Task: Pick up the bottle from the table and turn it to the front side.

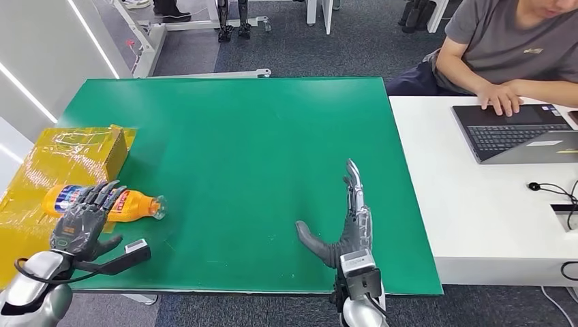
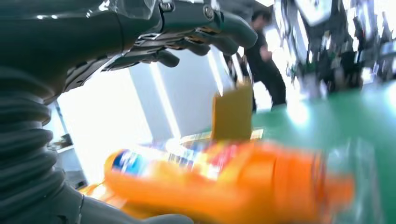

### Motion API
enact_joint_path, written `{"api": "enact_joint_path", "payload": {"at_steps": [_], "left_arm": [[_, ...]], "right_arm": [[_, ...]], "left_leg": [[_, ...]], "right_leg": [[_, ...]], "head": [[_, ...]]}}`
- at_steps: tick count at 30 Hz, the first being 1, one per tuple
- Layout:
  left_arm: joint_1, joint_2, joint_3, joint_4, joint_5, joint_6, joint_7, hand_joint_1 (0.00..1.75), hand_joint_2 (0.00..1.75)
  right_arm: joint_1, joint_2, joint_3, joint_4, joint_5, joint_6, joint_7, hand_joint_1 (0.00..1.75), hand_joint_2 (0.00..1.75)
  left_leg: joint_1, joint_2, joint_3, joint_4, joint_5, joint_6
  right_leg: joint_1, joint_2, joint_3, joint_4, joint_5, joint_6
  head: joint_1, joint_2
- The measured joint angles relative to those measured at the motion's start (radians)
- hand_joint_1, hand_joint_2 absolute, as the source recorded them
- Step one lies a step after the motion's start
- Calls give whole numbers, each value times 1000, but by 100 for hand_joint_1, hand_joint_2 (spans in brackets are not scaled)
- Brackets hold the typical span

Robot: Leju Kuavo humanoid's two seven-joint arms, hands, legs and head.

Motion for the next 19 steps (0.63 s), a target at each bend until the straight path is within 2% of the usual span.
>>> {"api": "enact_joint_path", "payload": {"at_steps": [4,8,13,19], "left_arm": [[-10,-33,29,-50,92,87,-56,0,175],[-26,-72,46,-96,258,153,-143,0,175],[-48,-120,49,-133,361,156,-187,0,175],[-93,-194,31,-135,576,112,-213,0,175]], "right_arm": [[0,9,-2,0,1,11,-1,0,175],[-6,16,-2,2,-1,15,4,0,175],[-21,26,-2,11,-3,16,8,0,175],[-43,28,2,18,-8,22,7,0,175]], "left_leg": [[0,0,0,0,0,0],[0,0,0,0,0,0],[0,0,0,0,0,0],[0,-1,0,0,0,0]], "right_leg": [[0,0,0,0,0,0],[0,0,0,0,0,0],[0,0,0,0,0,0],[0,-1,0,0,0,0]], "head": [[0,0],[0,0],[0,0],[0,0]]}}
